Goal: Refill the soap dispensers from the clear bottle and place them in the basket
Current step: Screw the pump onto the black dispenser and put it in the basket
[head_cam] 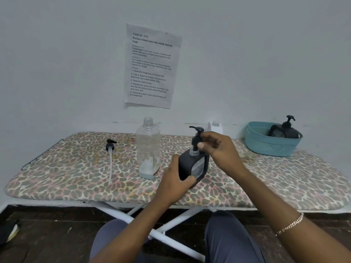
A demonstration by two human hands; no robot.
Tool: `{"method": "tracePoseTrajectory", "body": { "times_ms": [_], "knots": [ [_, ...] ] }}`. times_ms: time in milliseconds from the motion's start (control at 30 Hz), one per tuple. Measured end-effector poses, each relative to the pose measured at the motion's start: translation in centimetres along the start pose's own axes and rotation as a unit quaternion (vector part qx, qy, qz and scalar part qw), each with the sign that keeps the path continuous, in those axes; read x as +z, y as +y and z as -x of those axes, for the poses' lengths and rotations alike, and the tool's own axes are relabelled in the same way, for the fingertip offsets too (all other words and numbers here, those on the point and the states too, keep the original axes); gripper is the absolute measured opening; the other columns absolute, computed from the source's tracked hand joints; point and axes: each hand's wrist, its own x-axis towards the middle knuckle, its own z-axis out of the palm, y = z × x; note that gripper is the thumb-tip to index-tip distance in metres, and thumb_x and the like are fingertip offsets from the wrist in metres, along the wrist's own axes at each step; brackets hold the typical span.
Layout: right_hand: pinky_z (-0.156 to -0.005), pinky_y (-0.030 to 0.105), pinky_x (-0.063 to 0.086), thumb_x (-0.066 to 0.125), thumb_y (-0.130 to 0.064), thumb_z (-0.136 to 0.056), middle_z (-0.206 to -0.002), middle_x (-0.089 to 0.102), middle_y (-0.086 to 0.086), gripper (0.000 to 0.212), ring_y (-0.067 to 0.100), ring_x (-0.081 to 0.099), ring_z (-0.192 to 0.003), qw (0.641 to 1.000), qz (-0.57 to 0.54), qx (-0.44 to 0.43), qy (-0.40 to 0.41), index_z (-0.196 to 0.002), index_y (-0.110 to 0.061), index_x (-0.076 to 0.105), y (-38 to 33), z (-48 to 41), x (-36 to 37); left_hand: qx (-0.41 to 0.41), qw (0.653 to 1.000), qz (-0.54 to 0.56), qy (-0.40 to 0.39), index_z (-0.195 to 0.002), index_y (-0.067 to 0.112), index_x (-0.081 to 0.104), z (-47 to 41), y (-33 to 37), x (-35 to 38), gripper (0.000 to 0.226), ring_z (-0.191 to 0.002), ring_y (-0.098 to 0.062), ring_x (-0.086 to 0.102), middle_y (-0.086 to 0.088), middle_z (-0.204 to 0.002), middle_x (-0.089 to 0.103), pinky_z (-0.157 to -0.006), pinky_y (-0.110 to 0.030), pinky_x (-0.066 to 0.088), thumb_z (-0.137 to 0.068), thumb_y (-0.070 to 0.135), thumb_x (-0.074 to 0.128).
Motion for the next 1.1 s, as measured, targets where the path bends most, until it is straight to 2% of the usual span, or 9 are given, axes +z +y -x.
{"method": "tracePoseTrajectory", "body": {
  "times_ms": [167, 267, 500, 600, 667, 767, 833, 967, 1100],
  "knots": [
    [-0.097, 0.019, 0.054, 0.076, -0.007, -0.092, -0.107, 0.077, -0.017, 0.031, -0.003, 0.071, -0.104, 0.999, 0.045, -0.012, -0.015, -0.110, -0.032, 0.073, 0.2, 0.7, 0.3, -0.003, 1.000, -0.001, 0.000, -0.114, 0.024, 0.045, -0.1, -0.3, 0.1, 0.043, -0.077, -0.010, 0.065, 0.003, -0.095, 0.066, -0.059, -0.023, 0.051, -0.080, 0.033, 0.070],
    [-0.099, 0.023, 0.052, 0.078, -0.011, -0.091, -0.109, 0.076, -0.018, 0.033, -0.003, 0.070, -0.105, 0.998, 0.052, -0.009, -0.015, -0.103, -0.041, 0.072, 0.5, 1.1, 0.3, -0.001, 1.000, -0.003, -0.001, -0.115, 0.025, 0.045, -0.1, -0.5, 0.1, 0.042, -0.078, -0.009, 0.065, 0.003, -0.096, 0.065, -0.059, -0.021, 0.050, -0.082, 0.028, 0.072],
    [-0.102, 0.030, 0.055, 0.083, -0.012, -0.086, -0.107, 0.078, -0.015, 0.031, 0.000, 0.072, -0.104, 0.999, 0.035, 0.005, -0.019, -0.103, -0.037, 0.075, 0.4, 1.1, 0.5, -0.004, 1.000, 0.000, -0.005, -0.116, 0.024, 0.045, -0.2, -0.4, 0.0, 0.041, -0.074, -0.002, 0.062, 0.007, -0.093, 0.063, -0.058, -0.016, 0.046, -0.084, 0.026, 0.071],
    [-0.098, 0.036, 0.057, 0.089, -0.018, -0.081, -0.104, 0.078, -0.011, 0.023, 0.006, 0.073, -0.102, 0.999, 0.022, 0.015, -0.026, -0.098, -0.025, 0.076, 0.6, 0.8, 0.4, -0.008, 1.000, -0.004, -0.003, -0.116, 0.024, 0.045, -0.3, -0.5, 0.0, 0.041, -0.072, -0.002, 0.062, 0.006, -0.093, 0.063, -0.057, -0.016, 0.046, -0.085, 0.023, 0.072],
    [-0.093, 0.039, 0.058, 0.093, -0.024, -0.076, -0.102, 0.077, -0.006, 0.029, 0.011, 0.073, -0.101, 0.999, 0.015, 0.014, -0.025, -0.094, -0.021, 0.071, 0.7, 0.8, 0.4, -0.010, 1.000, -0.005, -0.003, -0.118, 0.025, 0.045, -0.2, -0.5, 0.0, 0.042, -0.073, -0.004, 0.063, 0.004, -0.093, 0.064, -0.057, -0.018, 0.047, -0.086, 0.023, 0.072],
    [-0.090, 0.040, 0.058, 0.093, -0.032, -0.076, -0.101, 0.073, -0.003, 0.035, 0.014, 0.071, -0.098, 0.999, 0.033, 0.018, -0.026, -0.096, -0.024, 0.065, 0.9, 0.9, 0.7, -0.009, 1.000, -0.005, -0.004, -0.119, 0.026, 0.044, -0.2, -0.5, 0.1, 0.044, -0.073, -0.006, 0.064, 0.003, -0.094, 0.064, -0.057, -0.019, 0.048, -0.085, 0.025, 0.071],
    [-0.097, 0.038, 0.056, 0.089, -0.036, -0.080, -0.107, 0.073, -0.008, 0.032, 0.009, 0.070, -0.103, 0.998, 0.038, 0.030, -0.047, -0.104, -0.029, 0.069, 1.0, 0.6, 0.6, -0.011, 1.000, -0.001, -0.005, -0.119, 0.026, 0.044, -0.3, -0.4, 0.1, 0.043, -0.073, -0.005, 0.064, 0.003, -0.095, 0.064, -0.057, -0.017, 0.047, -0.085, 0.025, 0.071],
    [-0.111, 0.040, 0.050, 0.073, -0.008, -0.094, -0.121, 0.076, -0.002, 0.033, 0.014, 0.069, -0.118, 0.991, -0.044, 0.053, -0.115, -0.126, -0.015, 0.073, 0.8, 0.1, -0.3, -0.004, 1.000, 0.004, -0.005, -0.117, 0.027, 0.044, -0.2, -0.4, 0.1, 0.043, -0.078, -0.006, 0.065, 0.005, -0.097, 0.066, -0.060, -0.020, 0.049, -0.082, 0.028, 0.070],
    [-0.109, 0.039, 0.052, 0.081, -0.007, -0.087, -0.114, 0.078, -0.003, 0.032, 0.012, 0.072, -0.111, 0.994, -0.049, 0.061, -0.082, -0.116, -0.019, 0.077, 0.8, 0.0, -0.1, -0.003, 1.000, 0.010, -0.004, -0.115, 0.026, 0.045, -0.2, -0.4, 0.0, 0.040, -0.078, -0.006, 0.065, 0.004, -0.097, 0.066, -0.060, -0.019, 0.049, -0.085, 0.021, 0.072]
  ]
}}
